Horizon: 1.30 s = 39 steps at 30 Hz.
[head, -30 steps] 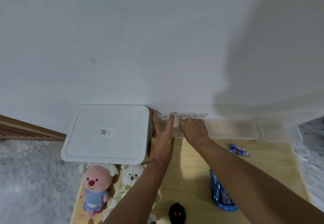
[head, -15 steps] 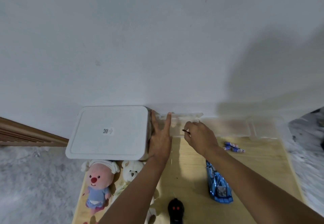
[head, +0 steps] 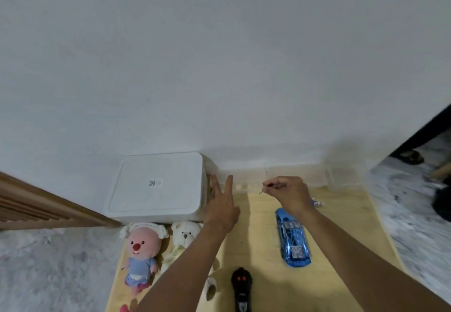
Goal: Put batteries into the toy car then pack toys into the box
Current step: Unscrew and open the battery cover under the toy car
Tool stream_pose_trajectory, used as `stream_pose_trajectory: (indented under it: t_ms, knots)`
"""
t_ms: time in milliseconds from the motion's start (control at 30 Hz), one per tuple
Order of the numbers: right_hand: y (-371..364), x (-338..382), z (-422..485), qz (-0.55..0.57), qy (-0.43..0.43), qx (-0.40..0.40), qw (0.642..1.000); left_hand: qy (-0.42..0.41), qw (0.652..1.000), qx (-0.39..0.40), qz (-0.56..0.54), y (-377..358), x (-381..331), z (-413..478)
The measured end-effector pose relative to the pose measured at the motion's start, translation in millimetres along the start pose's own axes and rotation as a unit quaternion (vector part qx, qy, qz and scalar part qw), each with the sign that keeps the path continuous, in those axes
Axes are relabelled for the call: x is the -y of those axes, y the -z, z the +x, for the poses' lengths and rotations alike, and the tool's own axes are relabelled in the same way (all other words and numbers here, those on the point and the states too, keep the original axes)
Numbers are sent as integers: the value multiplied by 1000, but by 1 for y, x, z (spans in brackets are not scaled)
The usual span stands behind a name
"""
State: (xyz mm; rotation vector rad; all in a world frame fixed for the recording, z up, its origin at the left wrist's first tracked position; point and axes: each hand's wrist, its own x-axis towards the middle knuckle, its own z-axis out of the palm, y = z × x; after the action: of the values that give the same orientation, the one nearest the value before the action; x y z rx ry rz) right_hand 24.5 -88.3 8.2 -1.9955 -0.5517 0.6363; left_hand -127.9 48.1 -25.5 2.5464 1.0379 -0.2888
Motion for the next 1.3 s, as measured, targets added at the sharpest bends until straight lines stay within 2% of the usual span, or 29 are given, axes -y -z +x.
stream_pose_trajectory:
  t_ms: [67,167,300,400,500,633,800,1100,1200,1300]
  knots:
    - [7,1,-6,20,8,14,1000,-11,1000,7,6,4,0,-6]
    - [19,1,-13,-12,32,12,999,-35,999,7,9,10,-2,-16]
    - [38,-1,-27,-28,-24,18,999,-102,995,19,-2,18,-13,-26]
    - [52,-12,-42,-90,-41,11,995,-146,986,64,-53,12,-28,-34]
    - [61,-34,-62,-171,-48,22,984,-157,976,117,-92,-3,-46,-45]
    - [68,-77,-80,-258,-61,101,959,-150,966,169,-123,-28,-66,-55]
    - [70,-104,-83,-214,-65,199,954,-122,966,178,-143,-52,-83,-59]
    - [71,-123,-76,-96,-57,213,971,-97,969,100,-205,-79,-101,-71]
    - [72,-124,-75,-27,-78,194,977,-84,968,54,-230,-81,-107,-77]
    - [79,-120,-73,10,-61,161,985,-65,953,35,-293,-77,-111,-82]
